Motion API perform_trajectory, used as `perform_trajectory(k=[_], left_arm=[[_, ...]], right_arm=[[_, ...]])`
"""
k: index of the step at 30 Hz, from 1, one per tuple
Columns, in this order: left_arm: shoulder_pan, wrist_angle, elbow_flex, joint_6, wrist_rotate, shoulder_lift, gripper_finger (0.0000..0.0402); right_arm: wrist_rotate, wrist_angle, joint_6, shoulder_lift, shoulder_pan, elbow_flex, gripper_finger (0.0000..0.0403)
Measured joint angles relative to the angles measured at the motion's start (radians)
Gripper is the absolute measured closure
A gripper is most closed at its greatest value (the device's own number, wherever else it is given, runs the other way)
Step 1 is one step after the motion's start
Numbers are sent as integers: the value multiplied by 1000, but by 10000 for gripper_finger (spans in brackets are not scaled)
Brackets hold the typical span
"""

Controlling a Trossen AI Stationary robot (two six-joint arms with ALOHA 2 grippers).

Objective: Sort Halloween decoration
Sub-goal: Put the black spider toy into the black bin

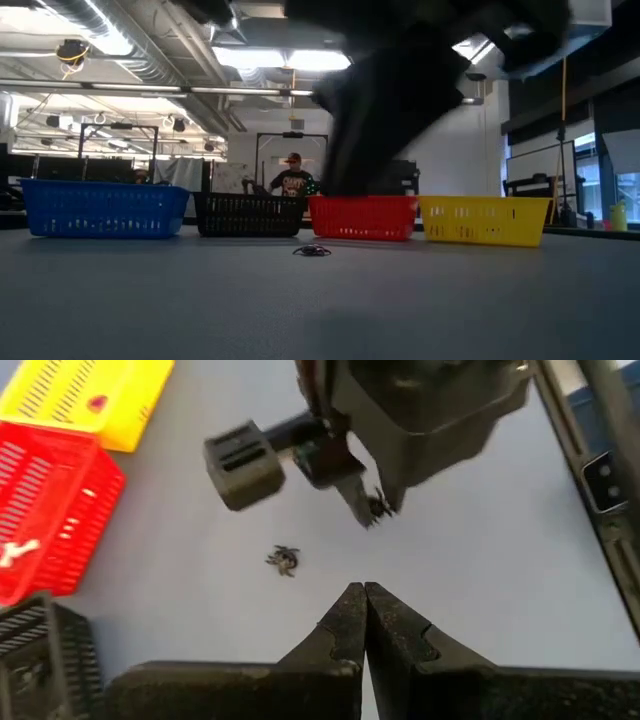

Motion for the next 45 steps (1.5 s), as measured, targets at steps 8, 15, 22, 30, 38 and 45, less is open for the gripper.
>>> perform_trajectory(k=[8,15,22,30,38,45], left_arm=[[0,-53,0,1,-26,-113,401],[1,-58,0,1,-47,-167,401],[1,-59,0,20,-48,-172,401],[1,-57,0,21,-53,-172,401],[1,-57,0,21,-67,-172,401],[1,-57,0,21,-68,-172,401]], right_arm=[[144,5,-133,-2,-64,96,306],[227,23,-249,-2,-208,132,306],[191,84,-296,-3,-369,132,306],[32,92,-294,-3,-490,132,306],[9,93,-292,-3,-513,132,306],[9,93,-291,-3,-511,132,306]])
